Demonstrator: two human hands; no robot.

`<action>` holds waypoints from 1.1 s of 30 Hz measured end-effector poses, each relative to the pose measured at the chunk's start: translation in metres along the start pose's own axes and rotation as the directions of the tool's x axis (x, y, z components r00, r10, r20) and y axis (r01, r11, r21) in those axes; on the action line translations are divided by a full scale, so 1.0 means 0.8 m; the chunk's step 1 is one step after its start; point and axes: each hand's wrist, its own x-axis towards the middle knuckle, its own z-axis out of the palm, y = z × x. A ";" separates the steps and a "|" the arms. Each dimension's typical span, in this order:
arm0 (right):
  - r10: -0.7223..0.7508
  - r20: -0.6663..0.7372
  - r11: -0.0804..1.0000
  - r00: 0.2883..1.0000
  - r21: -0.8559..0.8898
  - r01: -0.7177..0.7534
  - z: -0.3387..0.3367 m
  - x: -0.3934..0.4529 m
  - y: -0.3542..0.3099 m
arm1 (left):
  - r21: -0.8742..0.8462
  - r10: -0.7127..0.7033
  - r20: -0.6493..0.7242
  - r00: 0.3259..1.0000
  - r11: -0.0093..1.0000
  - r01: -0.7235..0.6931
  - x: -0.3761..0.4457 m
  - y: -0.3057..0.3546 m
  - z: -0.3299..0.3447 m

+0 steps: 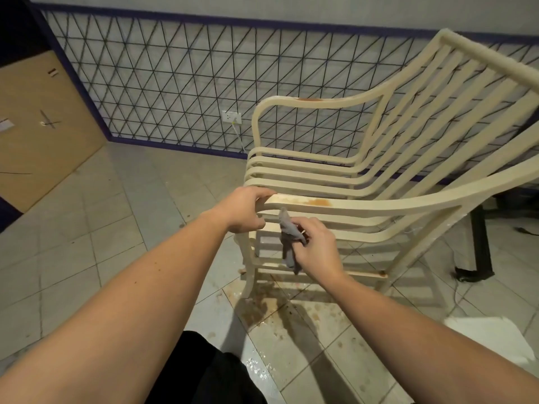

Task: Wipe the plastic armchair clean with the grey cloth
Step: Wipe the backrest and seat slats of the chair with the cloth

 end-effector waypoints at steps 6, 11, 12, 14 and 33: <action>-0.167 -0.263 0.986 0.950 -0.040 0.162 -0.118 0.018 0.003 | -0.036 0.033 -0.170 0.985 0.999 -0.040 0.004 0.014 0.015; -0.105 -0.012 0.904 0.994 -0.419 0.091 -0.183 0.075 0.037 | 0.046 -0.016 -0.190 0.982 0.999 0.026 0.007 0.027 0.010; -0.068 0.087 0.861 0.994 -0.498 0.103 -0.182 0.077 0.047 | 0.054 -0.023 -0.187 0.982 0.998 0.033 0.007 0.027 0.009; -0.013 0.246 0.844 0.969 -0.517 0.143 -0.174 0.073 0.057 | 0.066 -0.026 -0.188 0.982 0.997 0.039 0.007 0.028 0.008; -0.210 0.249 0.942 0.945 -0.208 0.264 -0.106 0.069 0.033 | 0.090 -0.031 -0.201 0.979 0.995 0.049 0.007 0.027 0.008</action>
